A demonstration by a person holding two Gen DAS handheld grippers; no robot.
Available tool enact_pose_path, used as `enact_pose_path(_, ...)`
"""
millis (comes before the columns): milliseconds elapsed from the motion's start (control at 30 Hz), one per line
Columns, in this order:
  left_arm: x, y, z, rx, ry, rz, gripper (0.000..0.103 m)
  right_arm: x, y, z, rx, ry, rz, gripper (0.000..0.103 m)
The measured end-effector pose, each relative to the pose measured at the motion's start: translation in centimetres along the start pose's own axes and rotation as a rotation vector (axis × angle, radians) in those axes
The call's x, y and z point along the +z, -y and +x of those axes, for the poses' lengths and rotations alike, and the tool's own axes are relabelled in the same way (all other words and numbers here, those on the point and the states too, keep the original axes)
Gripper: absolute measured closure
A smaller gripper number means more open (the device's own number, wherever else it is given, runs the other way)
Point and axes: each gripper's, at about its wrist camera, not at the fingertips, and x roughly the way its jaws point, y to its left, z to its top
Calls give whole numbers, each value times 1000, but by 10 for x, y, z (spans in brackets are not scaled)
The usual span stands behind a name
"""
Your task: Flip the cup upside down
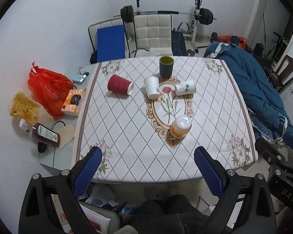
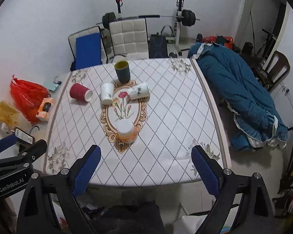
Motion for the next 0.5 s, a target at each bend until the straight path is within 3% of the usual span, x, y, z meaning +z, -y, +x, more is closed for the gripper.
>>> enact_pose_path(267, -3, 13, -34, -22, 12, -23, 6, 8, 12, -63, 0, 75, -29, 5)
enact_pose_path(500, -8, 19, -44, -48, -26, -44, 6, 8, 18, -89, -2, 73, -41, 5)
